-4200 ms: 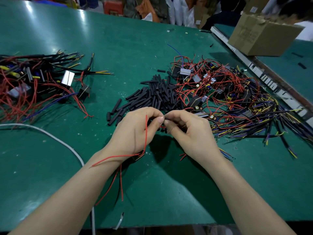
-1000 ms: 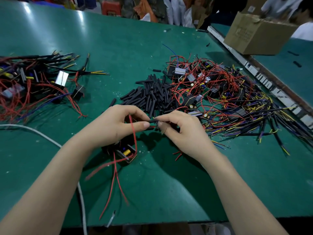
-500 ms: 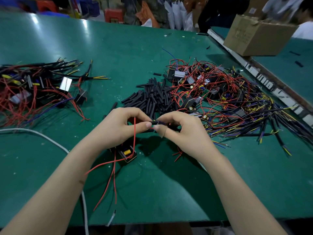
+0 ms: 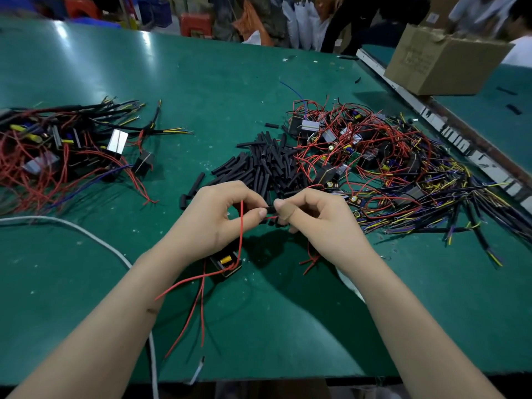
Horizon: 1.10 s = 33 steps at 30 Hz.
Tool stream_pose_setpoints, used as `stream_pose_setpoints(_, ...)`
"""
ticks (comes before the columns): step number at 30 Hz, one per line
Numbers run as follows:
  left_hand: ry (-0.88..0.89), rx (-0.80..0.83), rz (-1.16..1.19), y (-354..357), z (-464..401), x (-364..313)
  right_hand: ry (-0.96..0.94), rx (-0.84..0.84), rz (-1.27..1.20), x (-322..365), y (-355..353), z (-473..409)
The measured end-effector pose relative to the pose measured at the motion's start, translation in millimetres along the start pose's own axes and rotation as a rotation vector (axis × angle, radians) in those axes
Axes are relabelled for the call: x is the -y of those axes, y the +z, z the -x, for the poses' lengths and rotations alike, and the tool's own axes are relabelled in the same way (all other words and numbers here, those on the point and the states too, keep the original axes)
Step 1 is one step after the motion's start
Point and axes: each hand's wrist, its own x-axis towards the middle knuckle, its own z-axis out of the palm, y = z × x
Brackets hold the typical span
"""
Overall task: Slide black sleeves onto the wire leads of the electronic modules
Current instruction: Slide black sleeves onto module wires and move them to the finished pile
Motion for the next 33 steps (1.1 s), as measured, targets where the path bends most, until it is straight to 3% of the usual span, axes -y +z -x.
stream_pose_setpoints(3, -0.006, -0.02, 0.006, 0.8, 0.1, -1.2, 0.077, 0.047, -0.163, 1.4, -1.1, -0.1)
stream_pose_setpoints(8, -0.128, 0.03, 0.093, 2.1, -3.0, 0.9, 0.018, 0.082, -0.214, 1.3, -1.8, 0.9)
stream_pose_setpoints(14, -0.03, -0.026, 0.001, 3.2, -5.3, -3.3, -0.01, 0.113, -0.236, 0.6, -1.5, -0.5)
stream_pose_setpoints(22, -0.057, -0.1, 0.053, 7.4, -2.1, -3.3, 0.002, 0.073, -0.257, -3.3, -1.1, -2.1)
stream_pose_setpoints(26, -0.043, -0.118, 0.047, 7.6, -0.7, -2.9, -0.116, 0.051, -0.139, -2.4, 1.2, -2.1)
stream_pose_setpoints(33, -0.051, -0.124, 0.036, 7.0, -0.7, -0.4, -0.148, 0.015, 0.083, -3.7, 3.7, -0.2)
